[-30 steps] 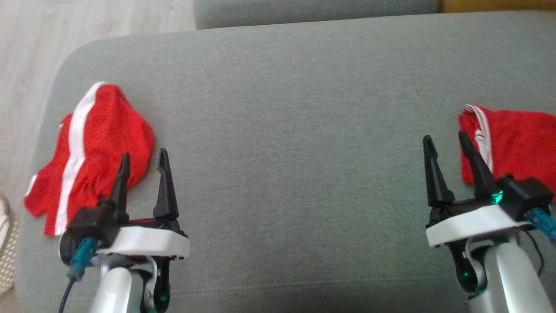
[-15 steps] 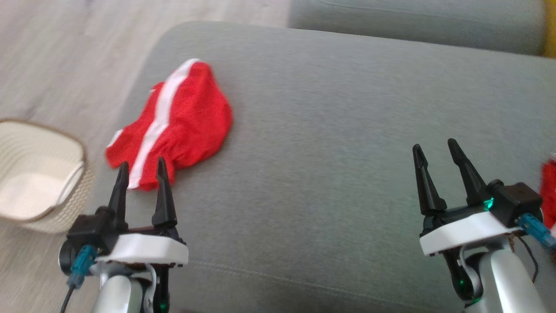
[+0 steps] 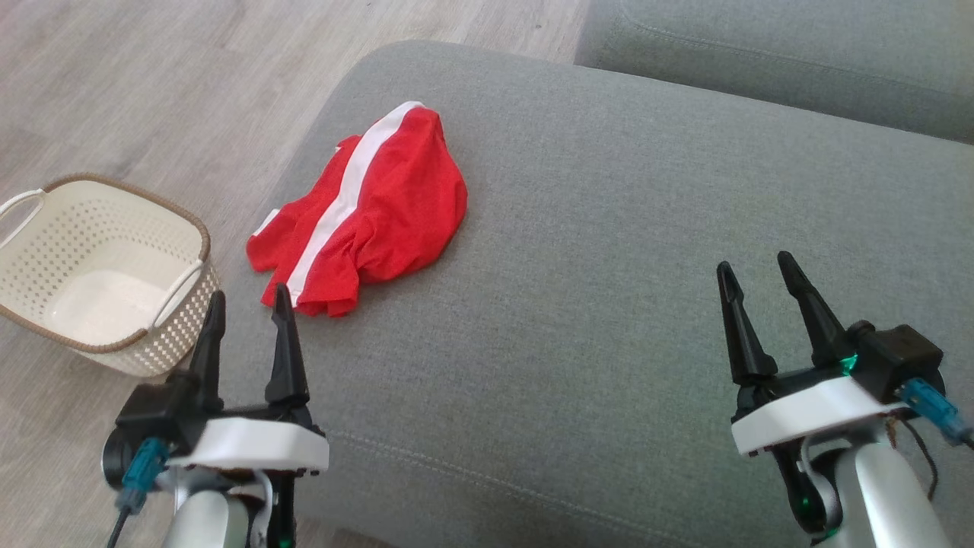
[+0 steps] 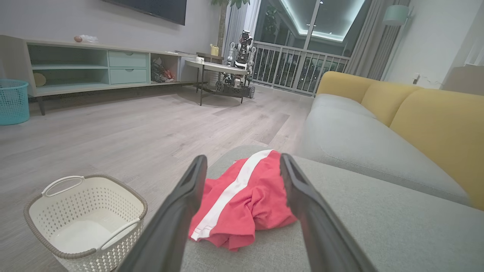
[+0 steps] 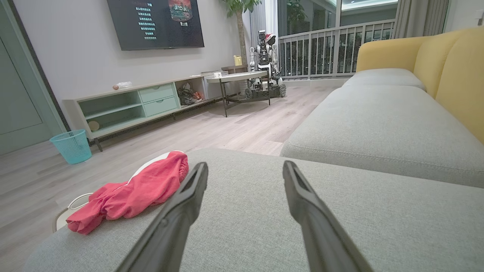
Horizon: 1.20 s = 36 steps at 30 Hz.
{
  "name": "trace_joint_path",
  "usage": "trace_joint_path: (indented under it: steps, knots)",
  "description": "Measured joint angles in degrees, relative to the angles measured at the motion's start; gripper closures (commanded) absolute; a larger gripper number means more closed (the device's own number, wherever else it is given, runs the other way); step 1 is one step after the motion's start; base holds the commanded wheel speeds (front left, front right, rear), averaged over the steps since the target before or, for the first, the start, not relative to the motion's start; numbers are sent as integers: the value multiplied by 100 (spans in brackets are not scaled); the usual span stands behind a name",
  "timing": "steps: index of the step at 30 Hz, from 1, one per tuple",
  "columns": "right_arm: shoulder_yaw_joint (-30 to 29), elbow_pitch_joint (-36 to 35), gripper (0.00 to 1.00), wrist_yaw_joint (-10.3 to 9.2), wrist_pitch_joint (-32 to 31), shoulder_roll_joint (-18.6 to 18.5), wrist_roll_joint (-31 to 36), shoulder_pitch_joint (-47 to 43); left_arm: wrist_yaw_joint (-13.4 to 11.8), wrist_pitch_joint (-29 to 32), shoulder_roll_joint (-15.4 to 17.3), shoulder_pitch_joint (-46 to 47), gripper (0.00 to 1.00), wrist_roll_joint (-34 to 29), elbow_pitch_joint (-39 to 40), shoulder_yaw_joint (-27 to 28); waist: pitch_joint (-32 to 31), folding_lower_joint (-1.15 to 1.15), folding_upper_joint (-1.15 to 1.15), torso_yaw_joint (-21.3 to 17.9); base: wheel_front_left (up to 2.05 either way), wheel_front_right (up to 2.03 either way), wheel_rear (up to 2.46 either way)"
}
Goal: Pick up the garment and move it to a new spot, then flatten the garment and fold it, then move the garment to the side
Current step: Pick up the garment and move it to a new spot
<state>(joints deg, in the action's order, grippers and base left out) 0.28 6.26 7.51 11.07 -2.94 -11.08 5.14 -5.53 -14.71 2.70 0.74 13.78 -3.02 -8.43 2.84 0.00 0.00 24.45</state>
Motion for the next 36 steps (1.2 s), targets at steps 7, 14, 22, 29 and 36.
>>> trace_joint_path:
  steps: [7, 14, 22, 29, 36]
  knots:
    - [2, -2, 0, 0, -34, 1, 11, 1, 7, 0, 0, -64, 0, 1, 21, 200, 49, 0, 0, -106, 0, 0, 0]
    - [-21, -200, 0, 0, -209, 1, 234, 20, 386, 0, -1, 183, 0, -53, -314, 515, 361, 0, 0, -274, 0, 0, 0]
    - [-141, -833, 0, 0, -522, 0, 659, 370, 873, 275, 274, 1447, 0, 291, -1623, 735, 1080, 0, 0, -532, 0, 0, 0]
    - [-75, -1317, 0, 0, -713, -4, 899, 625, 1136, 635, 566, 2848, 0, 631, -2636, 746, 1748, 1, 0, -795, 0, 0, 0]
    - [18, -1593, 0, 0, -755, -8, 959, 743, 1185, 1192, 984, 3617, 0, 647, -4029, 680, 2118, 1, 0, -1183, 0, 0, 0]
